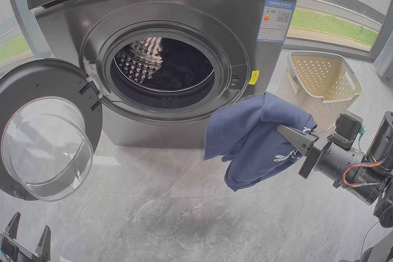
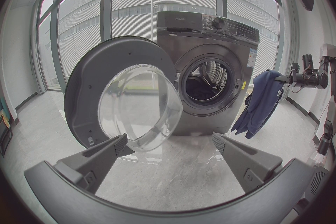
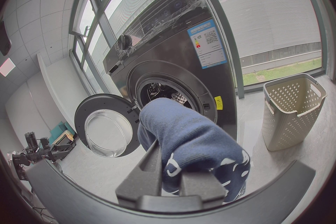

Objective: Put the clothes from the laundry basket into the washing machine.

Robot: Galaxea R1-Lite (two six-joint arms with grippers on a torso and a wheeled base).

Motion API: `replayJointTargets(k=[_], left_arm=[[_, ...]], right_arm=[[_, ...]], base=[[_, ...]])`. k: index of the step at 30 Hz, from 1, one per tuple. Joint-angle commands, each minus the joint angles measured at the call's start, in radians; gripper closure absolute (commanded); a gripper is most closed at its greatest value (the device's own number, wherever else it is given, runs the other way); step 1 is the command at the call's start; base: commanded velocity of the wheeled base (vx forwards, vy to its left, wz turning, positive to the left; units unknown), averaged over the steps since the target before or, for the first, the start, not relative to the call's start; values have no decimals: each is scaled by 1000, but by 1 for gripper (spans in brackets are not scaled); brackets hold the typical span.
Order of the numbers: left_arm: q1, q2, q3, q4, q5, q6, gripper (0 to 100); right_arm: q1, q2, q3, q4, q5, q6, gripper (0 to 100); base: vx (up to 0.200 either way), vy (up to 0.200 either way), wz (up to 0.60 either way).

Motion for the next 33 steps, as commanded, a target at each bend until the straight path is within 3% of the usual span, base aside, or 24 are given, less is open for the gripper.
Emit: replayJointTargets(k=[1, 5, 18, 26, 29, 30, 33], left_arm=[[1, -10, 15, 0, 1, -1, 0], [1, -10, 15, 0, 1, -1, 0], [1, -10, 15, -1, 1, -1, 0], [1, -12, 18, -3, 1, 25, 0], [1, -12, 18, -3, 1, 30, 0], [2, -7, 18, -4, -15, 44, 0], [2, -15, 18, -4, -24, 50, 0]], right_arm=[[0, 1, 0, 0, -1, 0, 100], [0, 1, 0, 0, -1, 0, 100], [0, 15, -10, 0, -4, 2, 100], [15, 117, -108, -8, -10, 6, 100], [27, 156, -143, -37, -39, -1, 100], [60, 202, -185, -69, -82, 3, 100], [93, 248, -211, -114, -105, 8, 100]], base=[[0, 200, 0], [0, 200, 0], [0, 0, 0], [0, 0, 0], [0, 0, 0], [0, 0, 0], [0, 0, 0]])
